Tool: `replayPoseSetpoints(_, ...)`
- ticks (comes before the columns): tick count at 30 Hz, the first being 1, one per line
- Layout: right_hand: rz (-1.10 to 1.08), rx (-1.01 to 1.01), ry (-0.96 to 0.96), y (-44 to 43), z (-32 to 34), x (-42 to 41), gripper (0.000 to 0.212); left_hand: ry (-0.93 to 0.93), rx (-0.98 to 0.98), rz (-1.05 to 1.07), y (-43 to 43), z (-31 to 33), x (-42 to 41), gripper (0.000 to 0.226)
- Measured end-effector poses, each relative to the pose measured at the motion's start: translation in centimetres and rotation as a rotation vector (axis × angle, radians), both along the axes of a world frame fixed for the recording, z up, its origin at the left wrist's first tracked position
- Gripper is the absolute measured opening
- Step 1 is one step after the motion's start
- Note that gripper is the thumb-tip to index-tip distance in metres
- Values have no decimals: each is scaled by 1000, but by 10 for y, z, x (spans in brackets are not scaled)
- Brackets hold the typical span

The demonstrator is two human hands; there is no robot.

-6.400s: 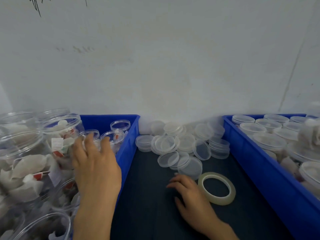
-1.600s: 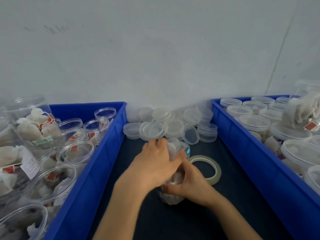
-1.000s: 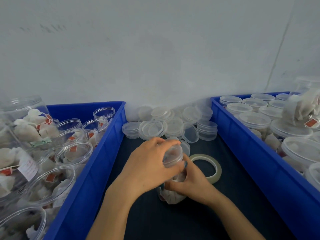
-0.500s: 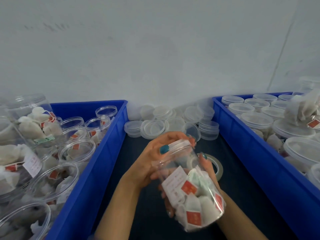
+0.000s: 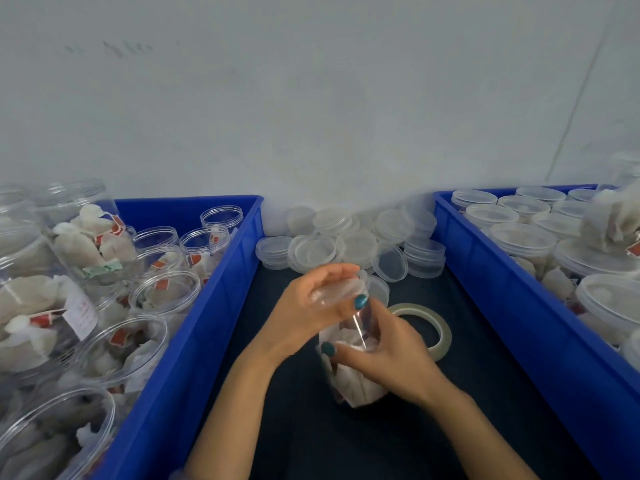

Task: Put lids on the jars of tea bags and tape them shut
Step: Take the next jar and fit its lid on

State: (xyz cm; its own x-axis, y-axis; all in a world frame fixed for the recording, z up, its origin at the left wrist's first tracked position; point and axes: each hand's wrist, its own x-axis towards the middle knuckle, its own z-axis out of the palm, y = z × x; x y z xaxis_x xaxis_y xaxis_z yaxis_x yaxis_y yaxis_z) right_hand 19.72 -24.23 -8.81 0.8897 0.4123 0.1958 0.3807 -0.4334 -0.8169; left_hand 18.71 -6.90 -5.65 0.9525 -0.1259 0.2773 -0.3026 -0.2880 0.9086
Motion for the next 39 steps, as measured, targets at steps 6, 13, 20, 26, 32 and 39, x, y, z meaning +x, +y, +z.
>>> replayPoseSetpoints(6, 508, 367, 432, -8, 5, -1, 58, 20, -152, -238, 11, 1, -8, 39)
replayPoseSetpoints(13, 417, 241, 295, -12, 6, 7, 44, -37, -293, -221, 11, 4, -10, 42)
replayPoseSetpoints(20, -76, -348, -7, -76, 3, 44, 45, -323, 93, 228, -13, -9, -3, 34)
replayPoseSetpoints(26, 6, -645, -3, -83, -4, 49, 33, -395, 358, 354, -25, -18, 3, 55)
replayPoseSetpoints(32, -17, -275, 41, -84, 2, 43, 8, -623, 393, 435, -20, -22, -1, 28)
replayPoseSetpoints(39, -58, 235, -360, -43, 6, 17, 26, -633, 640, 453, -43, -23, -13, 49)
